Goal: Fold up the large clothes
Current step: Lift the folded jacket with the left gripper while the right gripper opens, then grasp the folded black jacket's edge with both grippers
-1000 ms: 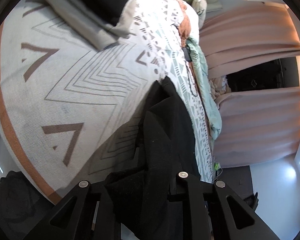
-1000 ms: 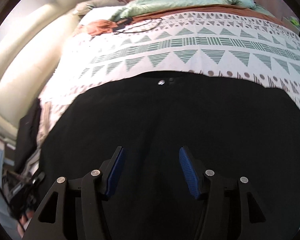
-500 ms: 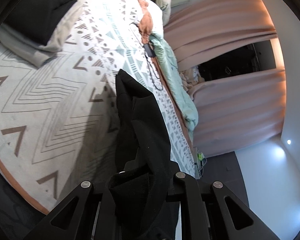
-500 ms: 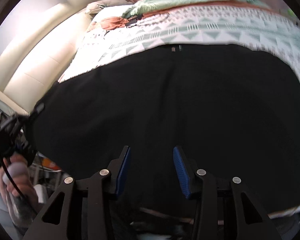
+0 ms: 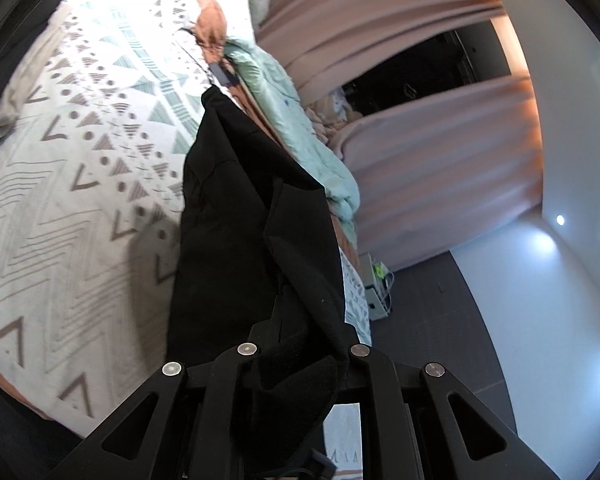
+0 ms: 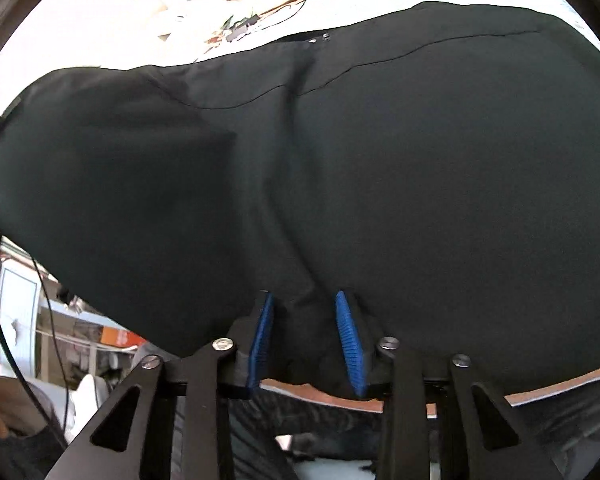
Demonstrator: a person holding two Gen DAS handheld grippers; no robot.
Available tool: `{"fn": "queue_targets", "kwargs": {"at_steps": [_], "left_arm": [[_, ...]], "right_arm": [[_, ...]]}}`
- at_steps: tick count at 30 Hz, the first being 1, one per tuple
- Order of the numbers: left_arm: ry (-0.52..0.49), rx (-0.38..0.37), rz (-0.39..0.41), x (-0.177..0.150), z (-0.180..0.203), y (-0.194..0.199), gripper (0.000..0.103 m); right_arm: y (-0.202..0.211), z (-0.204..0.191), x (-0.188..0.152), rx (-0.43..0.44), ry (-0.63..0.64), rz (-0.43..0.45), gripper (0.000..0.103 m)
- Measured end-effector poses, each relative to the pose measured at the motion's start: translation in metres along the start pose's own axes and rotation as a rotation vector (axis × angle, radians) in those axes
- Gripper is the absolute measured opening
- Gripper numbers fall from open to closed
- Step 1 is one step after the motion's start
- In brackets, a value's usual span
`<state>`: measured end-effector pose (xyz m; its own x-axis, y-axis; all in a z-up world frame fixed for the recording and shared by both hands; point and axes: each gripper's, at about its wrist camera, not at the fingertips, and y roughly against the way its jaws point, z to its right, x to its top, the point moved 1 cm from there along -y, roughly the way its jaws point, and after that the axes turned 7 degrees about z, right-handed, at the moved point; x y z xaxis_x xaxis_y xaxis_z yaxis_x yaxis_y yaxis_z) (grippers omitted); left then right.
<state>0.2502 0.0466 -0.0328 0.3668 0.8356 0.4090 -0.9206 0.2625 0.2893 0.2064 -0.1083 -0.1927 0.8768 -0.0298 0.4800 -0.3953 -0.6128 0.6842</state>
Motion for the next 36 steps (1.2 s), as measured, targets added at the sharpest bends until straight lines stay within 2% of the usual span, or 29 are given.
{"fn": "queue_targets", "kwargs": {"at_steps": [6, 12, 18, 25, 32, 36], "left_arm": [[-0.053, -0.052, -0.058, -0.018, 0.04, -0.027, 0.014], [-0.083, -0.066, -0.114, -0.043, 0.069, -0.056, 0.013], [-0.085, -0.055, -0.185, -0.07, 0.082, -0.098, 0.014], [-0.116, -0.001, -0.303, -0.122, 0.088, -0.152, 0.014], [-0.153, 0.048, -0.419, -0.174, 0.084, -0.179, 0.013], [-0.176, 0.061, -0.473, -0.197, 0.081, -0.185, 0.013]], "right_arm": [[0.015, 0.016, 0.004, 0.113, -0.058, -0.039, 0.032], [0.063, 0.05, 0.02, 0.128, -0.123, 0.06, 0.032], [0.116, 0.096, 0.027, 0.093, -0.211, 0.172, 0.032], [0.165, 0.151, 0.013, 0.023, -0.325, 0.262, 0.032], [0.195, 0.183, -0.003, -0.019, -0.405, 0.302, 0.032], [0.202, 0.186, -0.006, -0.026, -0.417, 0.311, 0.032]]}}
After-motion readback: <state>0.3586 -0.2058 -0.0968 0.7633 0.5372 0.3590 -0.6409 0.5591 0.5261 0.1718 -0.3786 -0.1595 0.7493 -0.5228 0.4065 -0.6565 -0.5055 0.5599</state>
